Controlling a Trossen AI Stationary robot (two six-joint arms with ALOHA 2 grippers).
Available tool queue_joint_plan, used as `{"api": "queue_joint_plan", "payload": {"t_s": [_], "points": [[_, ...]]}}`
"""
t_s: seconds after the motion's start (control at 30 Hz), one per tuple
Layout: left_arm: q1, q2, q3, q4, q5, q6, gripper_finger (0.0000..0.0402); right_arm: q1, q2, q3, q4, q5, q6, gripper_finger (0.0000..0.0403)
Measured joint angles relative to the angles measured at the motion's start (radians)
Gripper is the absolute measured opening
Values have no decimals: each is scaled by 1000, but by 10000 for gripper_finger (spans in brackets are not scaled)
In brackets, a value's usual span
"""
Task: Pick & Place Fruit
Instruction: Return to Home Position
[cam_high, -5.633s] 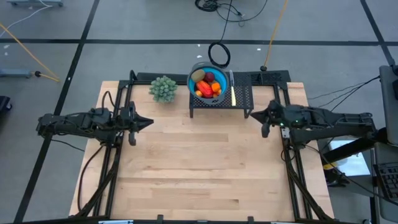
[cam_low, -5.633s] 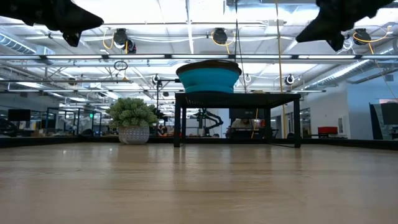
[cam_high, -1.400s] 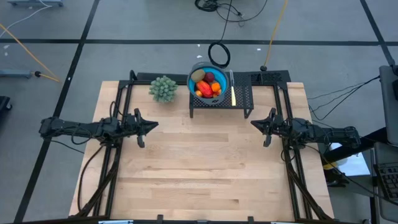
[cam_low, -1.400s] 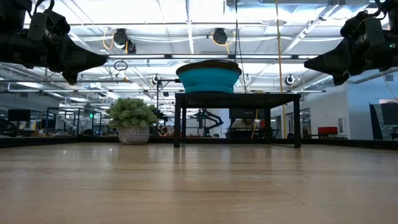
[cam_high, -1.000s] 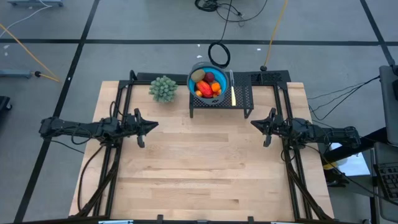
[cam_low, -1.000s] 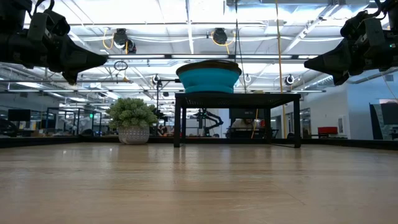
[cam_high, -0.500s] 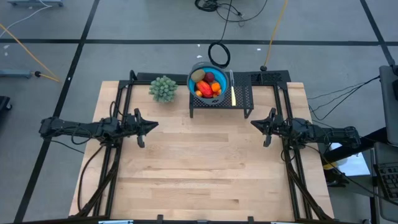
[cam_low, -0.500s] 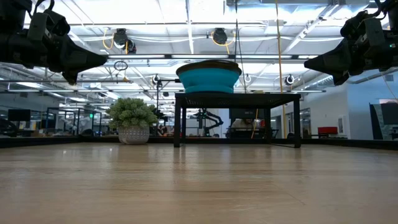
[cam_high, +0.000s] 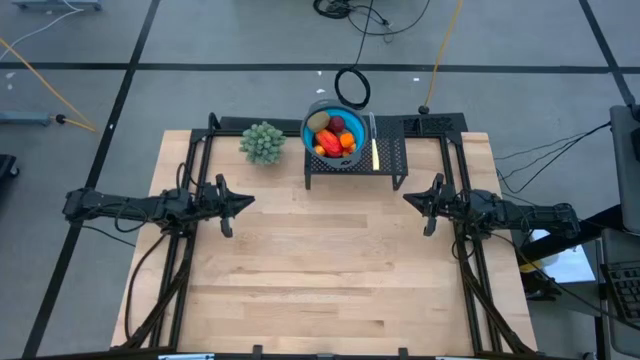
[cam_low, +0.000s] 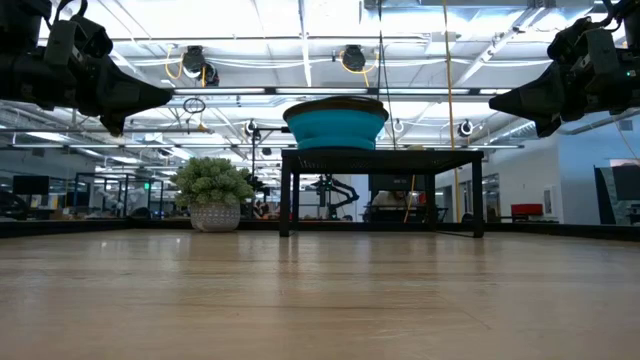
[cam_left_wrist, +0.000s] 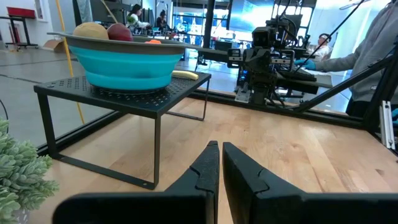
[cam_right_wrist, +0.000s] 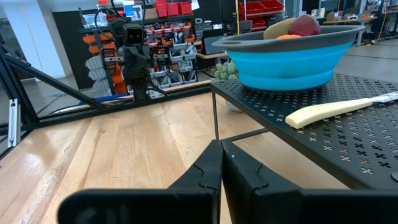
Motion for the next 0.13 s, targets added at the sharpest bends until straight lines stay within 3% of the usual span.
{"api": "queue_joint_plan", "payload": {"t_s": [0.13], "points": [[0, 0, 0, 0, 0, 0, 19, 0, 0, 0, 0, 0, 0, 0]]}}
